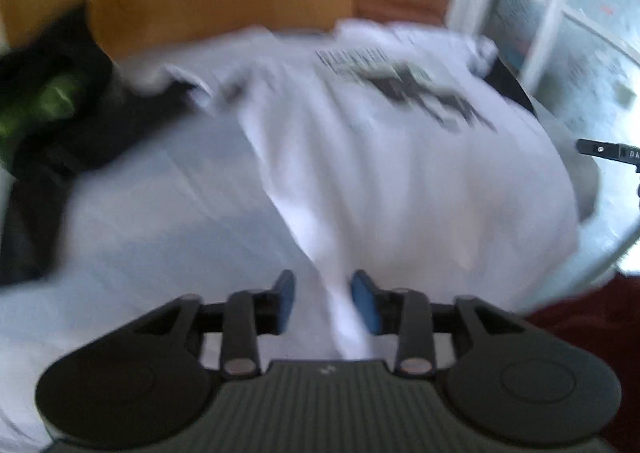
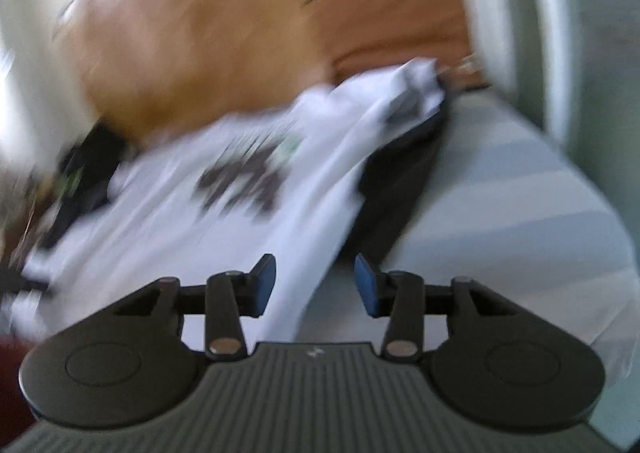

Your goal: Fold small clothes

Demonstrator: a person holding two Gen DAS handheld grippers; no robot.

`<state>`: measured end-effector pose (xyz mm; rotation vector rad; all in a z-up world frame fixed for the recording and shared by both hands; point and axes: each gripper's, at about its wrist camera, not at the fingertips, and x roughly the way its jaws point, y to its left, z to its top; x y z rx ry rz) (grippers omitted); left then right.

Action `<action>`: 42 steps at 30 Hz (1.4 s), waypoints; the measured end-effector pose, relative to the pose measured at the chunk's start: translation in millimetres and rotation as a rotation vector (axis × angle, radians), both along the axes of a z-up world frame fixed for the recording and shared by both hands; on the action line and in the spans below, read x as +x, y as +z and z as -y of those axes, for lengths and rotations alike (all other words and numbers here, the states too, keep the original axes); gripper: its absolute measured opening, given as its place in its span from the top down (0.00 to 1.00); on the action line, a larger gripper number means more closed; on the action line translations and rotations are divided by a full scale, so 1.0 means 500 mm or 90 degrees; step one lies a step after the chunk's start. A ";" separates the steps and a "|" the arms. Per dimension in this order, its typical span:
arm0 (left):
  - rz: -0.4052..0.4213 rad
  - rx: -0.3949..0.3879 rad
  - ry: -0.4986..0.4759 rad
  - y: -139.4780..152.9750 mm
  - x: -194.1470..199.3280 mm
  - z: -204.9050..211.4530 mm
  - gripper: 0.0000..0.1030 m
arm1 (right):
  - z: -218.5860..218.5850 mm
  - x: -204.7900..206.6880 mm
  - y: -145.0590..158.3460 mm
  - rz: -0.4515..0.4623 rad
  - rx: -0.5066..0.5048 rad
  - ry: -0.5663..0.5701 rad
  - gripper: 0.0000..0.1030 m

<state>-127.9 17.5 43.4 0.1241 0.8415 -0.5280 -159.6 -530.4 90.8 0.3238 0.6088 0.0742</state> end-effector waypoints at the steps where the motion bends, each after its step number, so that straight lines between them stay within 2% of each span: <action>1: 0.019 -0.009 0.022 0.018 0.006 -0.014 0.59 | 0.020 0.027 -0.005 0.014 -0.001 -0.037 0.51; 2: 0.036 -0.021 0.047 0.035 0.013 -0.027 0.59 | 0.040 0.053 -0.015 0.017 0.000 -0.068 0.47; 4: 0.061 -0.035 0.091 0.057 0.031 -0.042 0.59 | 0.067 0.110 -0.044 -0.007 0.020 -0.106 0.45; 7: 0.076 -0.058 0.142 0.066 0.064 -0.047 0.57 | 0.096 0.180 -0.090 -0.037 0.066 -0.103 0.47; 8: 0.073 -0.066 0.151 0.066 0.077 -0.044 0.56 | 0.097 0.201 -0.099 -0.049 0.059 -0.105 0.66; 9: 0.067 -0.074 0.160 0.063 0.091 -0.042 0.56 | 0.092 0.216 -0.101 -0.059 0.030 -0.112 0.95; 10: 0.062 -0.076 0.166 0.058 0.099 -0.041 0.56 | 0.098 0.229 -0.096 -0.065 -0.009 -0.125 0.97; 11: 0.054 -0.077 0.170 0.054 0.112 -0.039 0.56 | 0.109 0.243 -0.084 -0.056 -0.056 -0.151 0.97; 14: 0.043 -0.071 0.176 0.042 0.149 -0.028 0.56 | 0.157 0.299 -0.002 -0.004 -0.284 -0.296 0.97; 15: 0.040 -0.070 0.177 0.037 0.157 -0.026 0.56 | 0.179 0.316 0.031 0.009 -0.306 -0.327 0.97; 18: 0.039 -0.076 0.175 0.028 0.185 -0.011 0.56 | 0.224 0.355 0.140 0.041 -0.225 -0.344 0.97; 20: 0.037 -0.089 0.166 0.019 0.194 -0.010 0.53 | 0.196 0.375 0.196 0.060 -0.199 -0.300 0.97; 23: 0.027 -0.100 0.158 0.003 0.201 -0.010 0.51 | 0.111 0.400 0.258 0.092 -0.128 -0.181 0.97; 25: 0.017 -0.104 0.158 -0.007 0.208 -0.017 0.51 | 0.026 0.423 0.285 0.114 -0.135 -0.104 0.97; 28: 0.008 -0.112 0.167 -0.018 0.215 -0.036 0.51 | -0.127 0.472 0.305 0.137 -0.182 0.014 0.97; 30: 0.006 -0.121 0.173 -0.023 0.215 -0.054 0.49 | -0.234 0.506 0.292 0.135 -0.208 0.094 0.97; 34: 0.003 -0.139 0.196 -0.028 0.205 -0.086 0.48 | -0.434 0.581 0.212 0.111 -0.235 0.235 0.95; 35: 0.002 -0.143 0.203 -0.028 0.204 -0.093 0.48 | -0.469 0.602 0.185 0.094 -0.233 0.268 0.91; 36: 0.000 -0.145 0.207 -0.027 0.204 -0.100 0.48 | -0.501 0.619 0.157 0.065 -0.232 0.312 0.77; 37: -0.001 -0.145 0.210 -0.027 0.205 -0.104 0.48 | -0.524 0.630 0.130 0.035 -0.227 0.350 0.67; 38: 0.000 -0.143 0.213 -0.025 0.205 -0.109 0.47 | -0.530 0.633 0.115 0.020 -0.221 0.364 0.52; 40: 0.007 -0.142 0.213 -0.023 0.204 -0.117 0.43 | -0.506 0.635 0.106 0.015 -0.201 0.370 0.51; 42: 0.009 -0.143 0.218 -0.024 0.209 -0.128 0.42 | -0.443 0.628 0.118 0.022 -0.162 0.332 0.51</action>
